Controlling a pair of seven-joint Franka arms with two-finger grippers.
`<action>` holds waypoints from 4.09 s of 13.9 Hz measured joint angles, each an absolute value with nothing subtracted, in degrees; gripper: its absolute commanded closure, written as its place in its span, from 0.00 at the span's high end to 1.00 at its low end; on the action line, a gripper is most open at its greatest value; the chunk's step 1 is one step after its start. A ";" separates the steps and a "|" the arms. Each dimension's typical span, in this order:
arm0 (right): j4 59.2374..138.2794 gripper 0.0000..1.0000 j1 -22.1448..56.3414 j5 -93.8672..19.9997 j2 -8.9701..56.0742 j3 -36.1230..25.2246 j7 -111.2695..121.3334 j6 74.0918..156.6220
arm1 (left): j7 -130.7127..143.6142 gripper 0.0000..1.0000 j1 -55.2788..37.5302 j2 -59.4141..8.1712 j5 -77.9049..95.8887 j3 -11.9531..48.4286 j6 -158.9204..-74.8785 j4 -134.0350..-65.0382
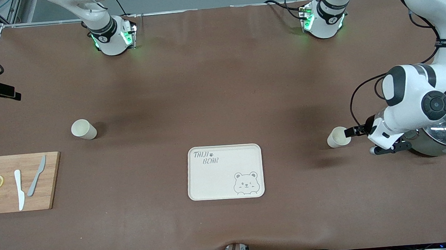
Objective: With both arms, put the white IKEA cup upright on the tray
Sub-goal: 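Reach the left gripper down toward the white paper cup beside the pot, then grasp the cup with the left gripper while the right gripper reaches the other cup, then carry the cup with the left gripper onto the bear tray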
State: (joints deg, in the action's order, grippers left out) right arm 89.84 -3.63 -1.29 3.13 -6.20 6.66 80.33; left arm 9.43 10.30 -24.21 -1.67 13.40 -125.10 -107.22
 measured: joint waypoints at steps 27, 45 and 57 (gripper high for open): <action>121.21 1.00 -7.84 -1.32 7.60 -6.46 6.23 116.87 | 8.40 0.00 6.36 -30.05 -1.67 14.16 -127.87 -99.84; 140.21 0.60 -8.87 -7.95 6.71 -5.75 17.73 142.59 | 45.13 0.00 -15.20 -43.85 -1.67 13.48 -122.68 -78.14; 140.73 0.00 -8.88 -7.97 6.83 -5.76 19.37 142.67 | 54.78 0.00 -25.80 -48.23 -1.67 7.95 -130.89 -77.75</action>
State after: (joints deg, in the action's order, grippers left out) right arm 140.73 -8.88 -7.97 6.83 -5.76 19.37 142.67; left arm 54.78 -25.80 -48.23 -1.67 7.95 -130.89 -77.75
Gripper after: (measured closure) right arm 0.978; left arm 0.969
